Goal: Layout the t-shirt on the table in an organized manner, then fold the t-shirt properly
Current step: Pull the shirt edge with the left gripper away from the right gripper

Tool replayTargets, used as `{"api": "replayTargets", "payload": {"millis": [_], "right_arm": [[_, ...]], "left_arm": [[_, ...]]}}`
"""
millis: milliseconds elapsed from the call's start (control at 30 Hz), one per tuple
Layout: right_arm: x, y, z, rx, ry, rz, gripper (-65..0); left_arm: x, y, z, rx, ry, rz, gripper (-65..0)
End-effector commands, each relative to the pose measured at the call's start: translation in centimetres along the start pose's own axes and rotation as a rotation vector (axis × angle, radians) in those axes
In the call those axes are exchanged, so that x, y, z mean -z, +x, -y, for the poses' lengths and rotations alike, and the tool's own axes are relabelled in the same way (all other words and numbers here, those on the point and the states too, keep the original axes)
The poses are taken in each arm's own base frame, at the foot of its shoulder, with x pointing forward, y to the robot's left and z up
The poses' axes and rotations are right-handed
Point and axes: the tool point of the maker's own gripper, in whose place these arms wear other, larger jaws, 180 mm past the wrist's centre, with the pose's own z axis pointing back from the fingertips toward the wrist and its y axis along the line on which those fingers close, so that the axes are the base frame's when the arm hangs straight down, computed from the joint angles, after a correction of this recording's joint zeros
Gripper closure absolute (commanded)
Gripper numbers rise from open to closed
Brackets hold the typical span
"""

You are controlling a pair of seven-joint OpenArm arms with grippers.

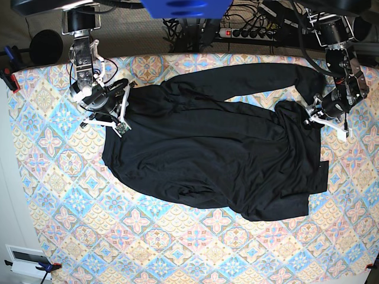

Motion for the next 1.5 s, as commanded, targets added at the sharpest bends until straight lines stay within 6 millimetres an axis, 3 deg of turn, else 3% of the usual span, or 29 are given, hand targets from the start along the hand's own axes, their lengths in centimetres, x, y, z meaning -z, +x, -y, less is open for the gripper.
{"api": "replayTargets", "payload": {"millis": [0, 300, 467, 600, 700, 800, 867, 967, 1033, 1200, 1467], "right_arm": [[-0.3, 0.4, 0.8, -0.009, -0.019, 0.012, -13.8], [-0.3, 0.4, 0.8, -0.009, -0.019, 0.012, -13.8], [-0.3, 0.4, 0.8, -0.009, -0.019, 0.012, -13.8], [-0.3, 0.4, 0.8, -0.009, -0.019, 0.012, -13.8], [-0.2, 0.4, 0.8, -0.008, -0.018, 0.011, -13.8], [-0.2, 0.4, 0.7, -0.01, -0.016, 0.011, -13.8], [0.0, 0.2, 0.5, -0.011, -0.009, 0.002, -13.9], [0.7, -1.7, 0.1, 0.002, 0.011, -0.069, -13.9], [0.8, -2.0, 0.0, 0.004, 0.015, -0.079, -13.9], [0.7, -2.1, -0.2, 0.003, 0.017, -0.08, -13.9], [-2.0, 2.2, 1.1, -0.041, -0.05, 0.05, -13.9]], "left_arm": [[-0.3, -0.6, -0.4, 0.007, 0.013, -0.041, -28.5], [-0.2, -1.1, -0.4, 0.002, 0.011, -0.049, -8.1], [-0.5, -0.6, -0.8, 0.011, 0.023, -0.043, 0.0], [-2.0, 1.2, -2.7, 0.018, 0.066, -0.012, 0.0], [-4.3, 2.9, -4.3, 0.011, 0.103, 0.056, 0.0], [-6.5, 4.5, -4.1, 0.085, 0.123, 0.108, 0.0], [-7.4, 4.8, -3.8, 0.127, 0.134, 0.121, 0.0], [-7.7, 5.0, -4.0, 0.135, 0.143, 0.132, 0.0], [-8.5, 5.8, -4.9, 0.125, 0.166, 0.151, 0.0], [-8.8, 5.1, -8.1, 0.078, 0.24, 0.129, 0.0], [-8.4, 4.7, -10.1, 0.075, 0.302, 0.145, 0.0]]}}
